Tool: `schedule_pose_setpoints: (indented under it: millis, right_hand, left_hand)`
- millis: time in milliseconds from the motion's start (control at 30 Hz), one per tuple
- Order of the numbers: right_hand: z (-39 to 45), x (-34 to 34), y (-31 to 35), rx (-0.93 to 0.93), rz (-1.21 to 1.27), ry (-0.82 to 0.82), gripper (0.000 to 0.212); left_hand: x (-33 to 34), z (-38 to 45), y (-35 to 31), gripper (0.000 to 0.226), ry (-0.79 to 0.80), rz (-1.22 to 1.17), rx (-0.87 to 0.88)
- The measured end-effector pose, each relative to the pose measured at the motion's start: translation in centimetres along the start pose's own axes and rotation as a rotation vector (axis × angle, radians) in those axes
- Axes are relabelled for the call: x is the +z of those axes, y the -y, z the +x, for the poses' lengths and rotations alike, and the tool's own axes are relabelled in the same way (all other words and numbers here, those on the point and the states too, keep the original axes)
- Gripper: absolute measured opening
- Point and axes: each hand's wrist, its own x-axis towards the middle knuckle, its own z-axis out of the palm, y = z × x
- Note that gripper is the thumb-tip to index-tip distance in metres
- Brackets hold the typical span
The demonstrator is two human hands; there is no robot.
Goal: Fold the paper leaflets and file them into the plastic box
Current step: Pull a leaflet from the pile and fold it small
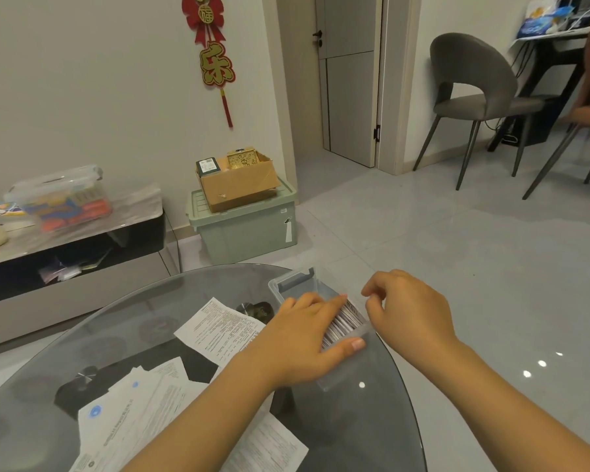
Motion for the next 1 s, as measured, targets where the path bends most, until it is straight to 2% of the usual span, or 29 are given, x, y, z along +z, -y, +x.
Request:
schedule_pose_setpoints:
  millis: [267,433,633,733,1000]
  right_hand:
    - [-0.7,-0.1,-0.3,-0.018,0.067,0.081,0.026]
    - [-0.6,0.0,-0.5,-0.016,0.067,0.108,0.031]
    - [-0.8,0.0,-1.0,-0.033,0.103,0.129,0.034]
    - [-1.1,-0.2,-1.0,-0.108,0.079,0.072,0.035]
    - [-3.7,0.2,2.0,-0.349,0.218,0.022,0.032]
  left_hand:
    - [0.1,0.9,-0.2,0.070,0.066,0.160,-0.006]
    - [-0.2,1.5,-0.4,0.064,0.073,0.178,-0.028]
    - [-0.6,0.9,-0.4,0.076,-0.050,0.074,-0.072]
    - [-0.8,-0.3,-0.5,0.080,-0.115,0.063,-0.090]
    - [-0.5,-6.3,-0.5,0.053,-0.180,0.013,-0.261]
